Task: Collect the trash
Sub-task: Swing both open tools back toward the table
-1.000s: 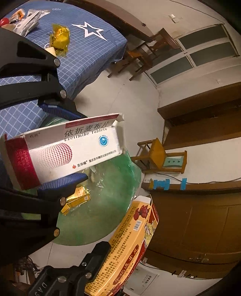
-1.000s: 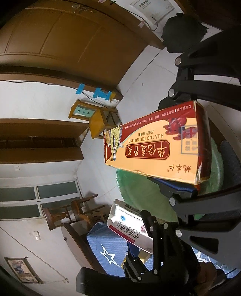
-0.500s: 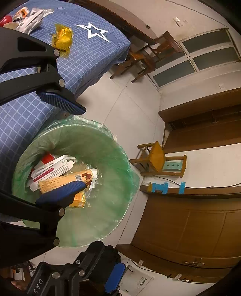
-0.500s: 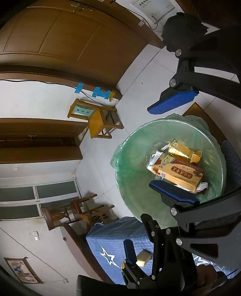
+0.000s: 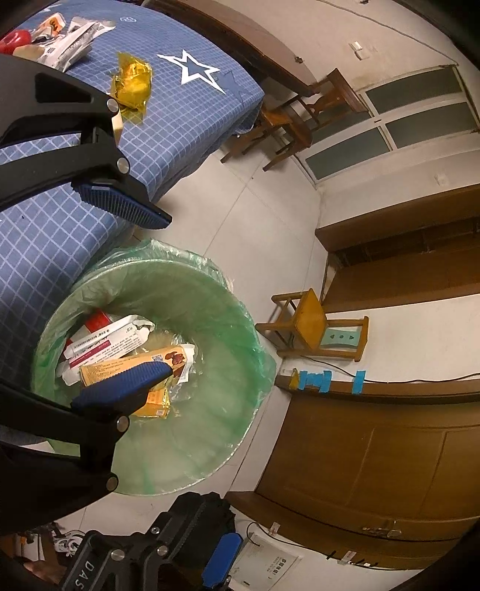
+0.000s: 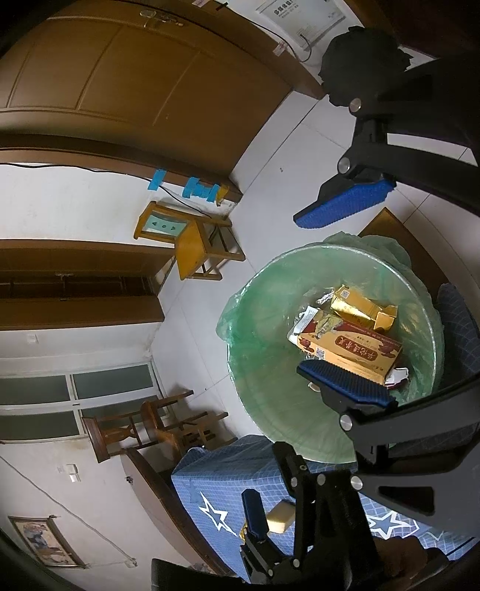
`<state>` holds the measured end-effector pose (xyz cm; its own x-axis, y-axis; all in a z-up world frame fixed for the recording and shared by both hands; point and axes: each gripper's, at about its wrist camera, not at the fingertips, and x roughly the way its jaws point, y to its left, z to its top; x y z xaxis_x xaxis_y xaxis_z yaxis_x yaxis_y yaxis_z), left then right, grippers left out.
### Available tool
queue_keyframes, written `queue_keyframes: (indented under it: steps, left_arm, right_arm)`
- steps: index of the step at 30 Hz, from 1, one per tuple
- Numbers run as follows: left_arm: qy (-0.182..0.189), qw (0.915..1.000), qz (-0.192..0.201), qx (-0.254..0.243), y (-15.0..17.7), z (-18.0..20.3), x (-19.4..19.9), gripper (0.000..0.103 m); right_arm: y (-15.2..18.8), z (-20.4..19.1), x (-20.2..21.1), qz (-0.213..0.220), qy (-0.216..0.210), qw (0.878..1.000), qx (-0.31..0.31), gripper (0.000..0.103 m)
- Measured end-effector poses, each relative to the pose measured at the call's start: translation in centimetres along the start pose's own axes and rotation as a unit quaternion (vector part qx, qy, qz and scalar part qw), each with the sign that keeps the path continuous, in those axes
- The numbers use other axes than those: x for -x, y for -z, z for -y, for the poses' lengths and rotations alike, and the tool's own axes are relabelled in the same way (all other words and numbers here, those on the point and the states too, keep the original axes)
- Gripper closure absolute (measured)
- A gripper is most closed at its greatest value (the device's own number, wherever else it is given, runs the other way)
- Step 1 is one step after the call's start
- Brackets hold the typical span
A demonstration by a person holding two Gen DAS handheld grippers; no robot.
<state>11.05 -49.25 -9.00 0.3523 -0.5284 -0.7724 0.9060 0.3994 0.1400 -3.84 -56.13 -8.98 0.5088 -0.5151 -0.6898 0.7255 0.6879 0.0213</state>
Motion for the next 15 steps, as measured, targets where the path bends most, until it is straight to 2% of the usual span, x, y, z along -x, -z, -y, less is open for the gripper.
queue_keyframes:
  steps: [8,11,15]
  left_arm:
    - [-0.021,0.9993,0.007,0.03,0.8,-1.1,1.0,0.028]
    - [-0.045,0.9975,0.021,0.05,1.7,-1.9,2.2,0.025]
    - [-0.092,0.9912,0.047,0.084,3.5,-3.6,4.5,0.023]
  right_arm:
    - [0.7,0.1,0.2,0.008,-0.001,1.0,-0.008,0.033]
    - [1.1,-0.2,0.9,0.031,-0.006,0.999,-0.019,0.032]
    - [1.6,-1.1,2.1,0.071,-0.022,0.996,-0.038,0.032]
